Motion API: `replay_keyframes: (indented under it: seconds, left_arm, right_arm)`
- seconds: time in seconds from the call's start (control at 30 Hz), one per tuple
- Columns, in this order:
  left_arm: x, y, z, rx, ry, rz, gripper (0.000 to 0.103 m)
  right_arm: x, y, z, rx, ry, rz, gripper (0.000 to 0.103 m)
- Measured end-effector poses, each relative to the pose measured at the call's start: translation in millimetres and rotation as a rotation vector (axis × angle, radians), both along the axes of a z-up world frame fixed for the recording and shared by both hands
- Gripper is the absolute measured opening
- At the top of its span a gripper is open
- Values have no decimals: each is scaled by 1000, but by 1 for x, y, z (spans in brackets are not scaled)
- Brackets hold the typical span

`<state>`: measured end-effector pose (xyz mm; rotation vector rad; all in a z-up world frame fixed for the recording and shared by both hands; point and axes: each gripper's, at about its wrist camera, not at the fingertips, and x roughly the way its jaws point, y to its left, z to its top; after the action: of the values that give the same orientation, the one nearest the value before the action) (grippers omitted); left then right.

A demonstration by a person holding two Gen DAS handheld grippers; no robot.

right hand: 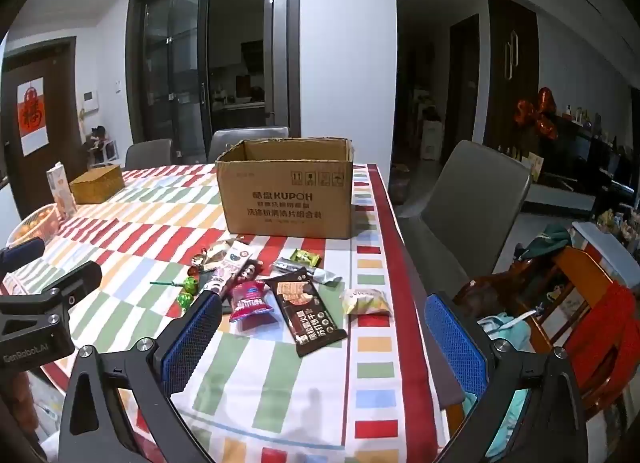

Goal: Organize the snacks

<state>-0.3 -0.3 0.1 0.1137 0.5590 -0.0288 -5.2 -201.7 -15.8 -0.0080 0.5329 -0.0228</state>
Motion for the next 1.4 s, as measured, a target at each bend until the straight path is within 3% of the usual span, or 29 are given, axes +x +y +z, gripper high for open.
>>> replay_keyframes:
  seconds: [0.4, 1.4]
  left_arm:
    - [-2, 3, 11, -12, 3, -11, 103]
    - [-2, 0, 4, -16, 3, -13, 103]
  right_arm:
    - [-2, 0, 0, -4, -12, 0, 103]
    - [1, 0, -1, 0, 0, 2, 103]
